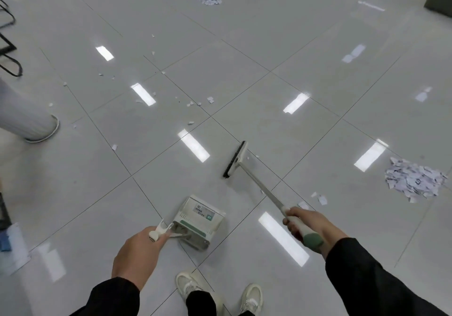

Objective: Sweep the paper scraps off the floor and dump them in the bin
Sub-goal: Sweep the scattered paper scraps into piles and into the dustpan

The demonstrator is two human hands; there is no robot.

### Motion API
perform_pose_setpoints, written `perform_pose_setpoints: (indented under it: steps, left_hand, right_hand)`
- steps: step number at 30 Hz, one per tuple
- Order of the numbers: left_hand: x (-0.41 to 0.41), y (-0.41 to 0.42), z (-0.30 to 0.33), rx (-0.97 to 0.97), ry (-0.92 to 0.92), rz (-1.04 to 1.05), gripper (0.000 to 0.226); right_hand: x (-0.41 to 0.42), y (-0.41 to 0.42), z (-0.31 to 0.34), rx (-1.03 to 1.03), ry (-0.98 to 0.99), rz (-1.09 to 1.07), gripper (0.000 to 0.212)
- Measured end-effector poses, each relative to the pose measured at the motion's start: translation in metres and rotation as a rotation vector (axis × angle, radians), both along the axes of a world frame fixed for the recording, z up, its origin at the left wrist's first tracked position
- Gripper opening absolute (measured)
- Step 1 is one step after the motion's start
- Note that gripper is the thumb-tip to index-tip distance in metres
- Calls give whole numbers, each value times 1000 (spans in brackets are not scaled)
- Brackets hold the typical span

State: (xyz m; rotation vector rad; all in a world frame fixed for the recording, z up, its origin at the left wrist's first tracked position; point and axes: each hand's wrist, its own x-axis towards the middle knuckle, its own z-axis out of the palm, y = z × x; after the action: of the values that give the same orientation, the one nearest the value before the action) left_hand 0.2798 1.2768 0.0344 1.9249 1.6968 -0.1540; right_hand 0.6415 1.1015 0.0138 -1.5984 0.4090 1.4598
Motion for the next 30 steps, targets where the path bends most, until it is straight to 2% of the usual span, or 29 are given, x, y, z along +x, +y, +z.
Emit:
perform_pose_setpoints:
  steps: [5,8,13,16,20,25,30]
  left_hand:
    - [28,-15,-1,11,25,-63,44]
    - [44,-23,-4,15,68,-112,42]
    - [93,-44,-6,-42,42,-191,41]
    - [117,-50,-7,-50,21,-221,38]
    - [139,-53,-3,-68,-9,-255,32]
    - [180,-48,-7,-122,-39,-348,35]
    - [213,-55,-18,-172,-14,-484,27]
  right_hand:
    - [15,33,-45,32,95,-38,17]
    - [40,6,-58,-21,142,-60,14]
    - [99,-117,-32,-160,30,-74,23]
    - [115,-160,-12,-240,-70,-39,26]
    - [115,-190,10,-289,-124,0,31]
    - [115,-204,50,-266,-174,151,20]
    - [115,-190,56,-256,-155,315,10]
